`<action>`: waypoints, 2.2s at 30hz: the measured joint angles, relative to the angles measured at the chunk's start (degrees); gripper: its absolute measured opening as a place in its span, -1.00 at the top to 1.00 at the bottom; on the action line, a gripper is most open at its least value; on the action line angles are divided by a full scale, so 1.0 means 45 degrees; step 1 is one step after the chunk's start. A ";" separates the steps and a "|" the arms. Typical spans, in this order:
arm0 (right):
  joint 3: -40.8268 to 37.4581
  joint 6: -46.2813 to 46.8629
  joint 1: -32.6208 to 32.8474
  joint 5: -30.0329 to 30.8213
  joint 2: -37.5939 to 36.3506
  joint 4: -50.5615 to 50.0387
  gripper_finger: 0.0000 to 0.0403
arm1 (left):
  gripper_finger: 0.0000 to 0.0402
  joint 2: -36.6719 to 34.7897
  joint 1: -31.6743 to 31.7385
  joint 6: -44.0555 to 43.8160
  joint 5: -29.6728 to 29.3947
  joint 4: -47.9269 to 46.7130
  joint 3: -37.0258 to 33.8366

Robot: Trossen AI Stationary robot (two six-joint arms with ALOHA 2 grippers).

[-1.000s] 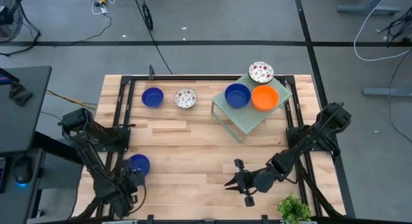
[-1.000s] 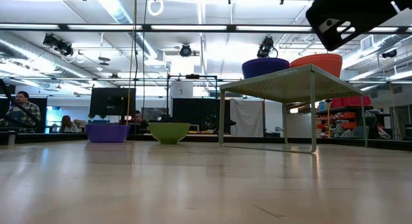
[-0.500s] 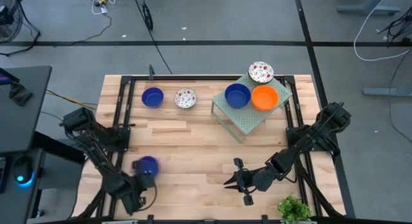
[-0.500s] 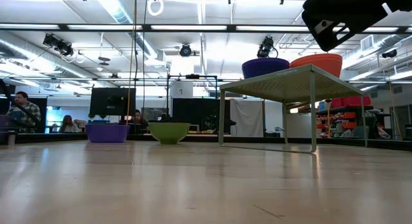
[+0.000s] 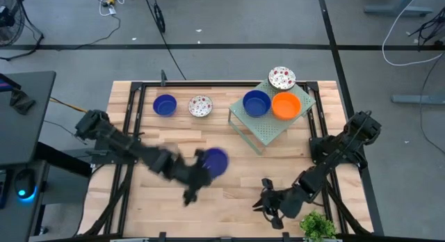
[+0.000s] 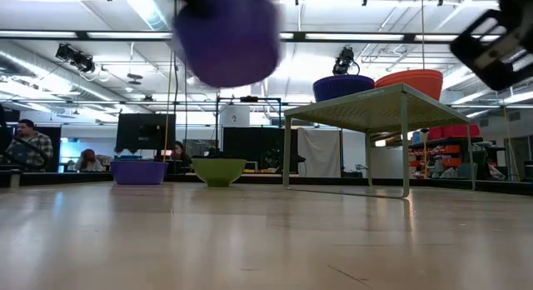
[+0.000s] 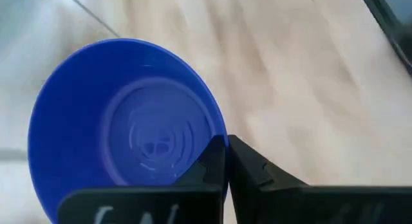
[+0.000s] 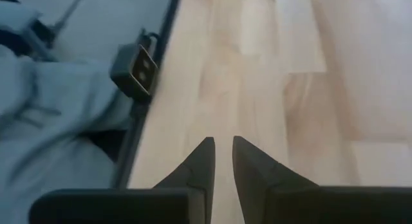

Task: Pick & Place Mini bowls
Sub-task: Stack the blue bowl on the blue bowl on the shelf

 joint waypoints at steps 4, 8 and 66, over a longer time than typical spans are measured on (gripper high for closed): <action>0.0000 0.0081 0.0482 0.1399 0.0000 -0.0398 0.71 | 0.97 0.0000 0.2165 0.3573 0.0671 0.0157 0.1733; 0.0001 0.0114 0.0588 0.2073 0.0000 -0.0205 0.71 | 0.95 0.0000 0.4139 0.7404 0.2238 0.1330 0.2655; 0.0005 0.1975 0.1661 0.4017 0.0010 0.0716 0.71 | 0.70 0.3346 0.8414 1.0072 0.3474 0.6640 0.2733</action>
